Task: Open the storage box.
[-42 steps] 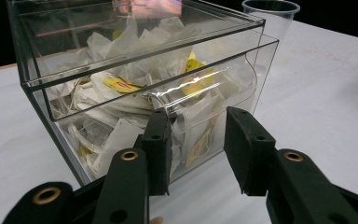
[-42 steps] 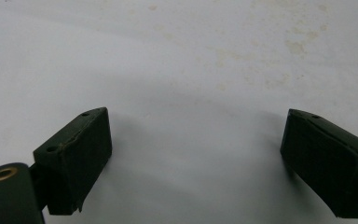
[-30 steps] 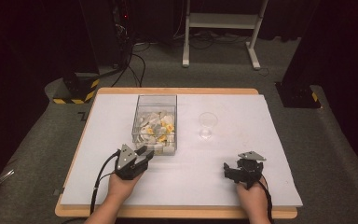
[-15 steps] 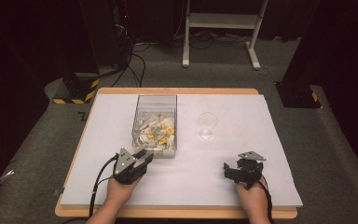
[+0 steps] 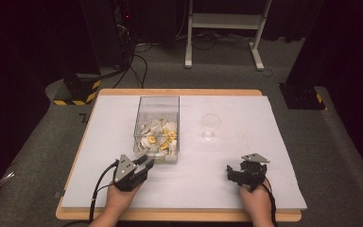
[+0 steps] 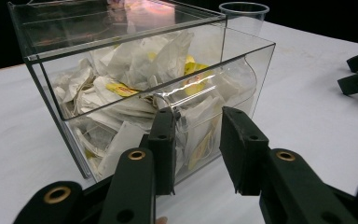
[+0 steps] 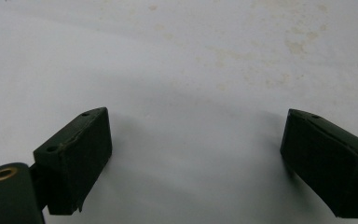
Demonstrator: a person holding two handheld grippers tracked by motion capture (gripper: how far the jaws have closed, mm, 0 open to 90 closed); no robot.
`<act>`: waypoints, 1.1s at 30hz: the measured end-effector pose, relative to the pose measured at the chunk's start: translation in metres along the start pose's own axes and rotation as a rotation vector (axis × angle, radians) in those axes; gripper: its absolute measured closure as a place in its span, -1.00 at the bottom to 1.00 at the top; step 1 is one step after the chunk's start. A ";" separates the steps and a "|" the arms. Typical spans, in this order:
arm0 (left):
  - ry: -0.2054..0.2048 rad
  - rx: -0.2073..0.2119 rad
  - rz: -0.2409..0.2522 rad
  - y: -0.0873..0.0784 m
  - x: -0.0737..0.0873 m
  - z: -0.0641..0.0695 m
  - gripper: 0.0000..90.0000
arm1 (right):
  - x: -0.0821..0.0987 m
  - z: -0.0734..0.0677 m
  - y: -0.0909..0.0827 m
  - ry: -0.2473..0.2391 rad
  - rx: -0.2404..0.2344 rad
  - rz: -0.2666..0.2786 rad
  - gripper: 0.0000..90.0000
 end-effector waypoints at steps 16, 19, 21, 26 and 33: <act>-0.002 0.015 0.010 -0.015 0.008 0.009 0.49 | 0.000 0.000 0.000 0.000 0.001 0.001 -0.81; 0.012 -0.002 0.016 -0.018 0.008 0.010 0.49 | 0.000 0.000 0.000 0.001 0.000 0.001 -0.81; 0.009 -0.008 0.022 -0.021 0.006 0.009 0.46 | 0.000 0.000 0.000 0.000 0.000 0.001 -0.81; 0.006 -0.020 0.049 -0.035 -0.002 0.007 0.44 | 0.000 0.000 0.000 0.001 0.000 0.001 -0.80; 0.003 -0.094 0.125 -0.044 -0.031 -0.009 0.34 | 0.000 0.000 0.000 0.000 0.000 0.001 -0.81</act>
Point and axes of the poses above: each handheld gripper's, and its own axes: y roughly forward along the jaws, x roughly out of its underside, z roughly to its right, the point moved 7 cm from there along y, roughly forward along the jaws, and after that the axes turned 15 degrees about -y, right-handed, at the moved point
